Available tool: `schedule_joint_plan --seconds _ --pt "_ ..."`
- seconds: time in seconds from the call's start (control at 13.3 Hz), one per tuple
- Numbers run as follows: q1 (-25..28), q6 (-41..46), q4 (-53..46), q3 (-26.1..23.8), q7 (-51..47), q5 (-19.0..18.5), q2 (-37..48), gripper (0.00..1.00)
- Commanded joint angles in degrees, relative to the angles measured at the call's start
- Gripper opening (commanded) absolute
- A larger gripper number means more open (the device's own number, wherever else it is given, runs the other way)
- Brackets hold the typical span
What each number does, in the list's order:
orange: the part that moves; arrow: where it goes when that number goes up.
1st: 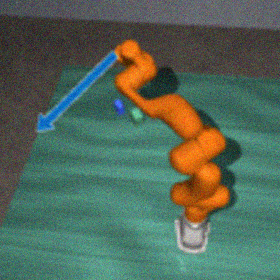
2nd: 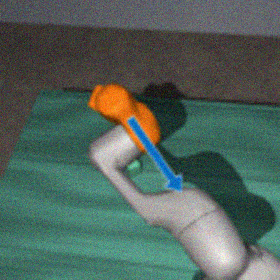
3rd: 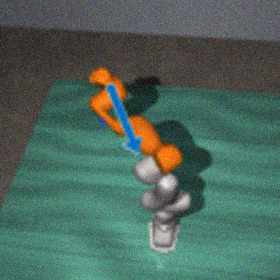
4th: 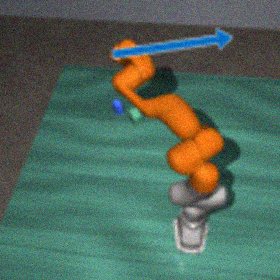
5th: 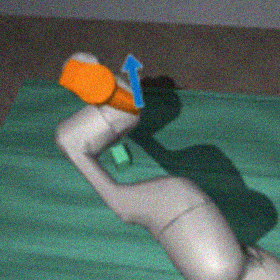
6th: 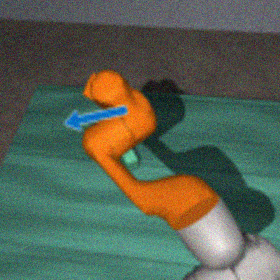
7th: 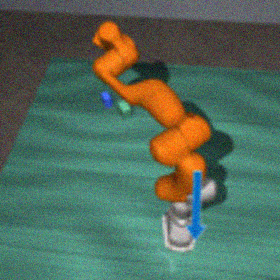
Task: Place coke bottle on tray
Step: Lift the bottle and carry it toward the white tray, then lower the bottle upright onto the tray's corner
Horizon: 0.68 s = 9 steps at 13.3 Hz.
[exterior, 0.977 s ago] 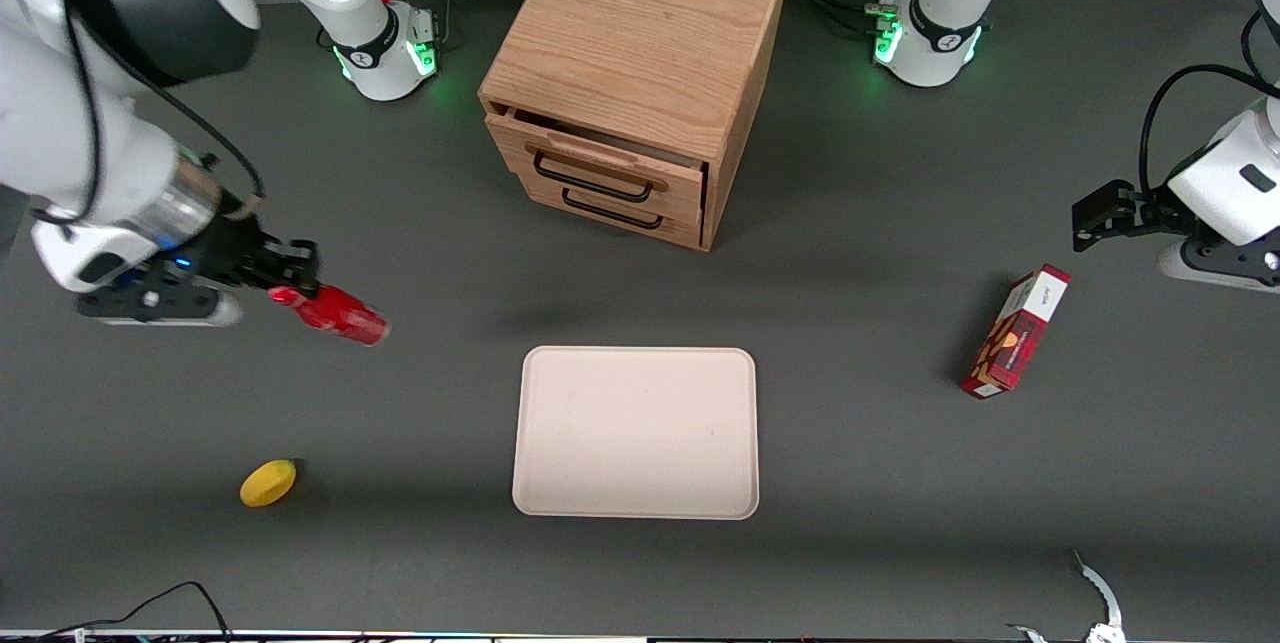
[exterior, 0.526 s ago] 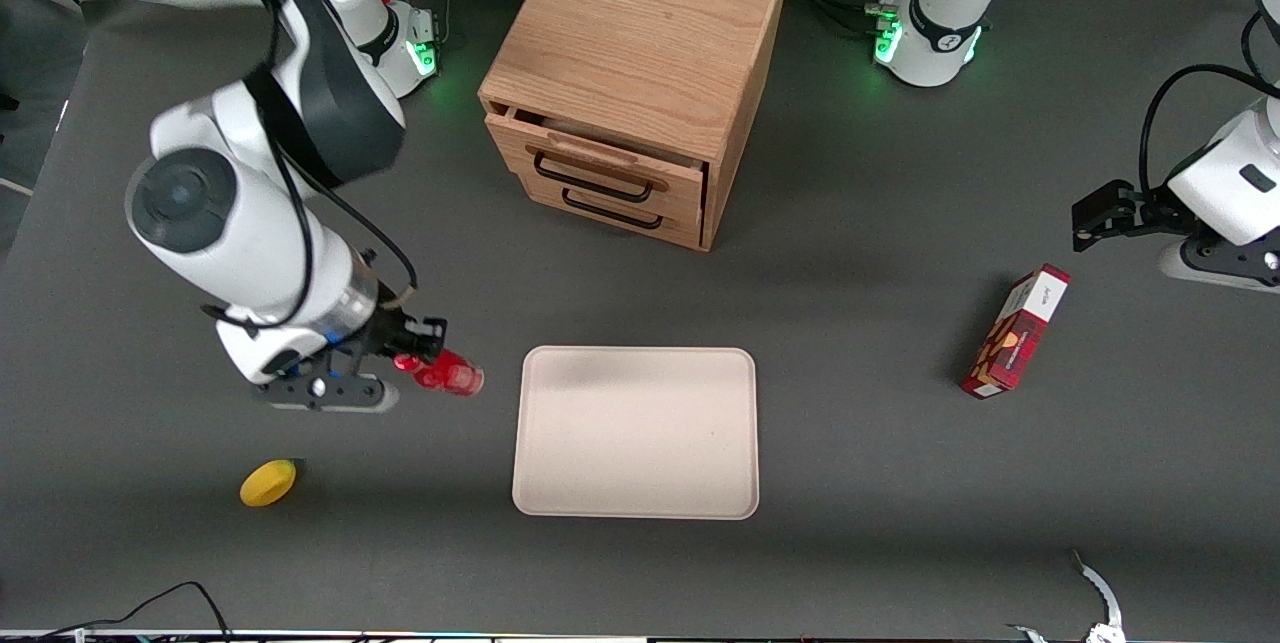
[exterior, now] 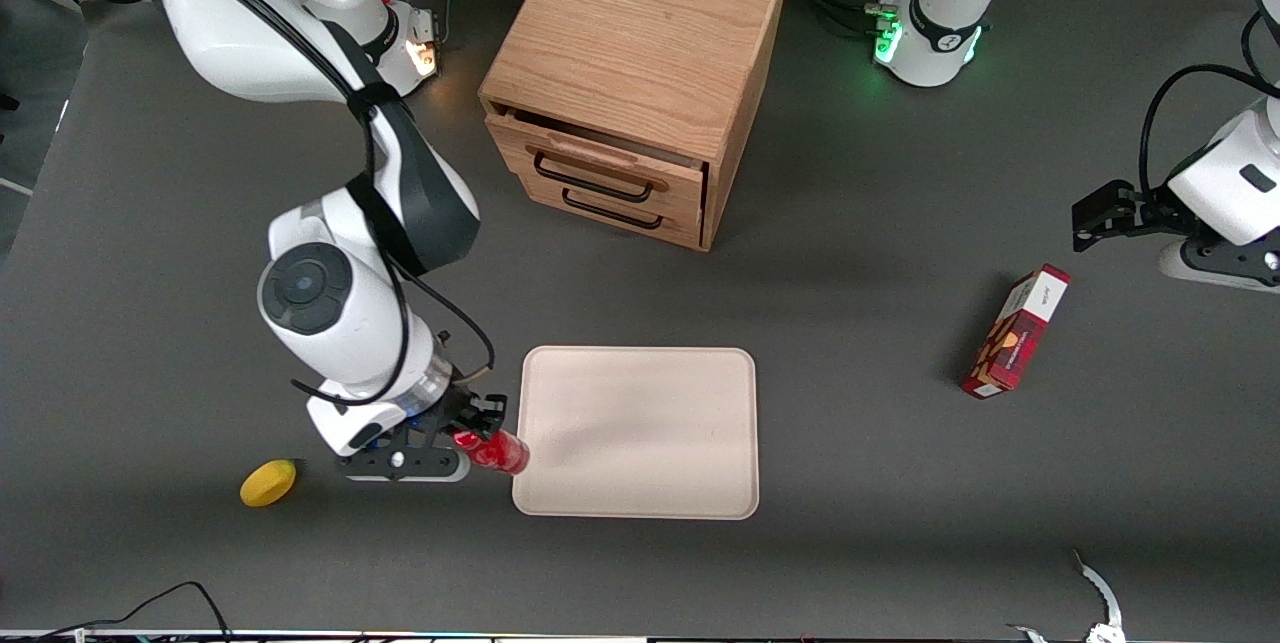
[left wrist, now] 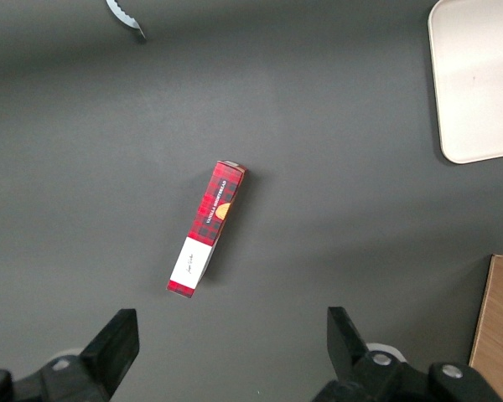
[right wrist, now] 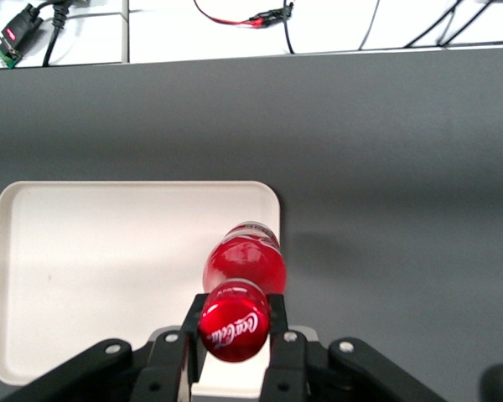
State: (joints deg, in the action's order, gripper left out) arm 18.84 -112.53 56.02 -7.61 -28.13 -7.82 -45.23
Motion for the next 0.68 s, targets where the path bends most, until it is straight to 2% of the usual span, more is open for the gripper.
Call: schedule_joint_plan --seconds 0.0,0.15,0.6 --pt "3.65 -1.46 -4.51 3.29 -2.63 -1.15 -4.5 0.0" --pt "5.15 -2.96 -4.51 5.23 -2.72 -1.15 -5.74 0.0" --pt "5.51 -6.39 -4.51 6.9 -2.72 -1.24 -8.55 0.0"
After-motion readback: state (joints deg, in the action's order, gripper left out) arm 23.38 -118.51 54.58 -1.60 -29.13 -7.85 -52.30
